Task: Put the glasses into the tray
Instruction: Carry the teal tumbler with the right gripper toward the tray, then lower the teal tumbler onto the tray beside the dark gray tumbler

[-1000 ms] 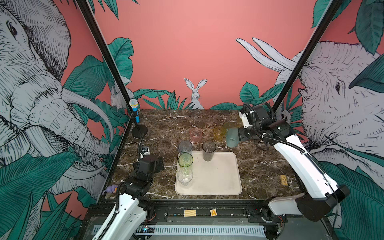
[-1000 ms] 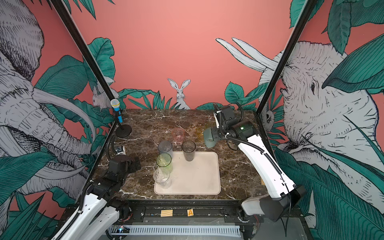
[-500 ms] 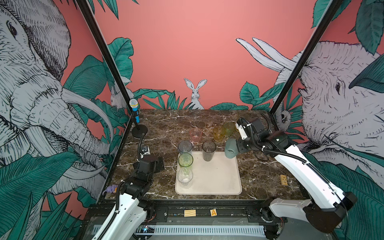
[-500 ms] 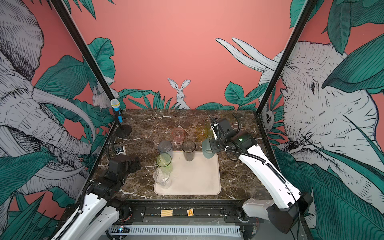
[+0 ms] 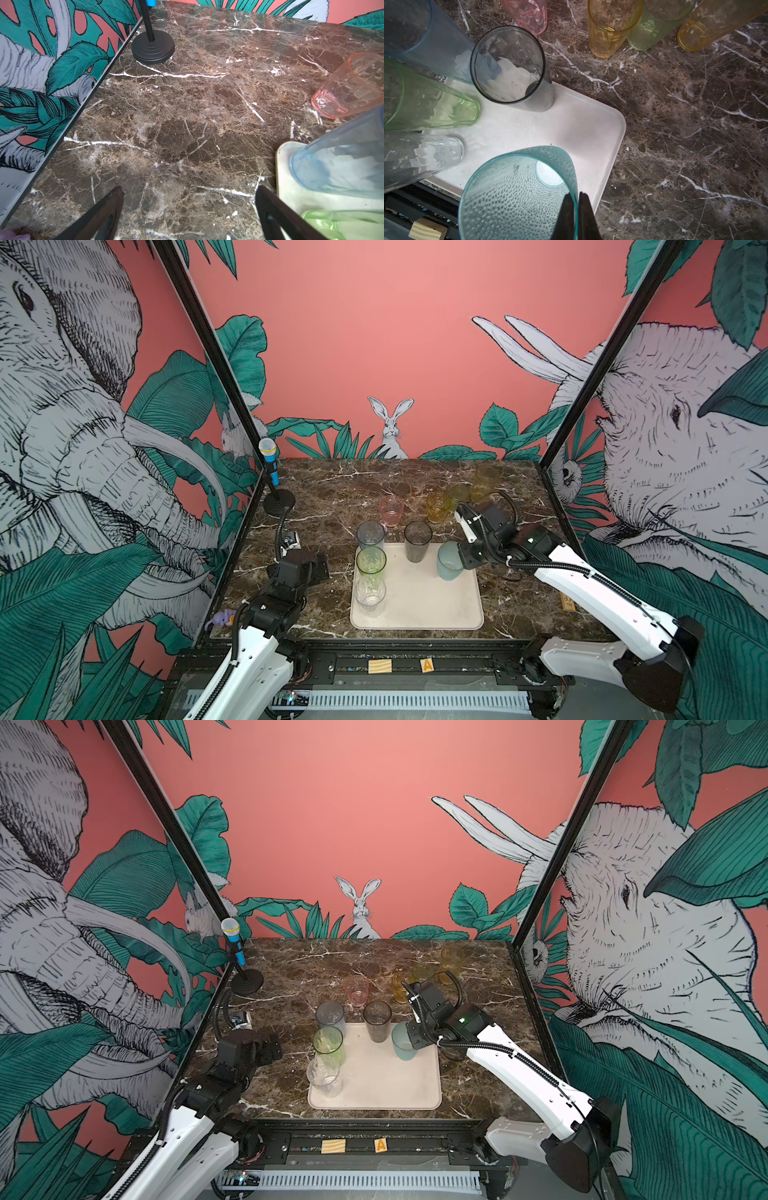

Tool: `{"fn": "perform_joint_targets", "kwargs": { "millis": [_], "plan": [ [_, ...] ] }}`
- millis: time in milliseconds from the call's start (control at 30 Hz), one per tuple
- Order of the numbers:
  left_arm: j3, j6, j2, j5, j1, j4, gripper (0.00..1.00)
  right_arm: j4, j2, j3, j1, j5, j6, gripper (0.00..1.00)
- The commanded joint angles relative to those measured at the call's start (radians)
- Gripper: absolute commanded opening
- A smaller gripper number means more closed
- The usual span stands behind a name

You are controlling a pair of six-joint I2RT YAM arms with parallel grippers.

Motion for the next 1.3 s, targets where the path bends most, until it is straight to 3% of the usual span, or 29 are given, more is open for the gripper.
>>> {"fn": "perform_joint_targets", "kwargs": {
  "millis": [0,1267],
  "plan": [
    [-0.011,-0.014,-0.002,0.003,0.003,0.013,1.00,0.079,-0.018,-0.020,0.022,-0.003,0.040,0.00],
    [-0.038,-0.029,-0.001,0.021,0.003,0.034,1.00,0.313,0.111,-0.135,0.165,0.010,0.119,0.00]
  ]
}}
